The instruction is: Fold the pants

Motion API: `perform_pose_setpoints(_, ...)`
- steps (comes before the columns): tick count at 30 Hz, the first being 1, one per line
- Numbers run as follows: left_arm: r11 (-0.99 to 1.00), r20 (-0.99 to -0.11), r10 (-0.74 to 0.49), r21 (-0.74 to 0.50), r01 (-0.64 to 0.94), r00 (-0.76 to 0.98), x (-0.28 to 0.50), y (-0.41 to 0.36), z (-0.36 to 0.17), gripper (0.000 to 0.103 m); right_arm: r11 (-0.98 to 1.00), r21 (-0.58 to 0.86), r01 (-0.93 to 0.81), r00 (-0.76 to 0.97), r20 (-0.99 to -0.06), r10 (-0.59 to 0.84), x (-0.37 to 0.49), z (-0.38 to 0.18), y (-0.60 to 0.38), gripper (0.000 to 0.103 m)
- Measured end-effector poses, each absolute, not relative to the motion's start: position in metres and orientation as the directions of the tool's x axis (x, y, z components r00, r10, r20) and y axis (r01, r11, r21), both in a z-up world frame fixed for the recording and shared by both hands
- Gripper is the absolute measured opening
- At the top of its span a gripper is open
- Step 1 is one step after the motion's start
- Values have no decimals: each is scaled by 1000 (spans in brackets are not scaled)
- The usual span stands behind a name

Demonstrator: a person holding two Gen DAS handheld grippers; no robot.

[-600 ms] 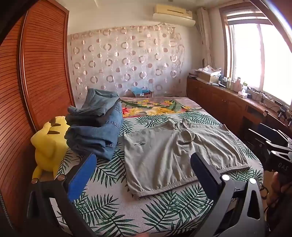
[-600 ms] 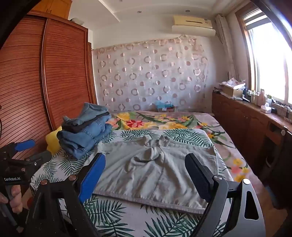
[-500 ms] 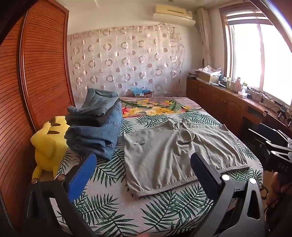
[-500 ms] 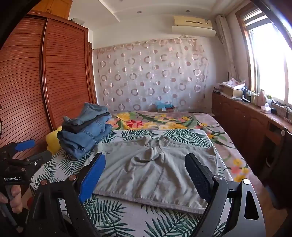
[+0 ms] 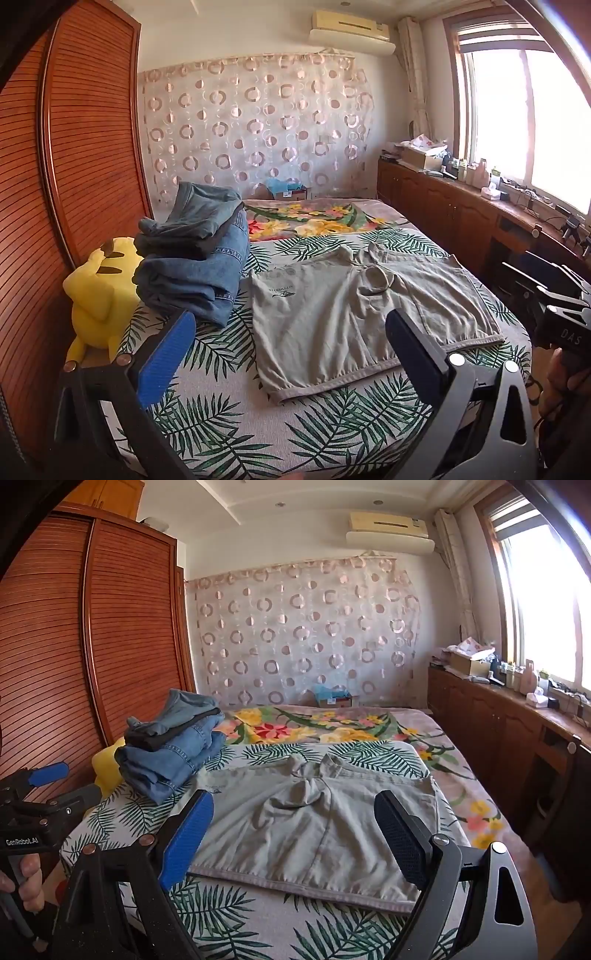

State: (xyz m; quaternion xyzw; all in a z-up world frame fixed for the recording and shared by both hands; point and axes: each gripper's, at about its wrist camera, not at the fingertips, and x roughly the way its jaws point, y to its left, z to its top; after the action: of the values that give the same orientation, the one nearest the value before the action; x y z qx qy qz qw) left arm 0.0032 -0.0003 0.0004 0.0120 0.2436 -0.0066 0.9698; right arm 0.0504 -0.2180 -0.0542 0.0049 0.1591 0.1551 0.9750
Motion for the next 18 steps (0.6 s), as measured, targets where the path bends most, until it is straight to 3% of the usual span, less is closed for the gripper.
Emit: perform_pose_setpoints(18,1000,-471,-6,19,17,882,-1,0,2,103,953,58,-299,903,-304,302,49,-54,-217,90)
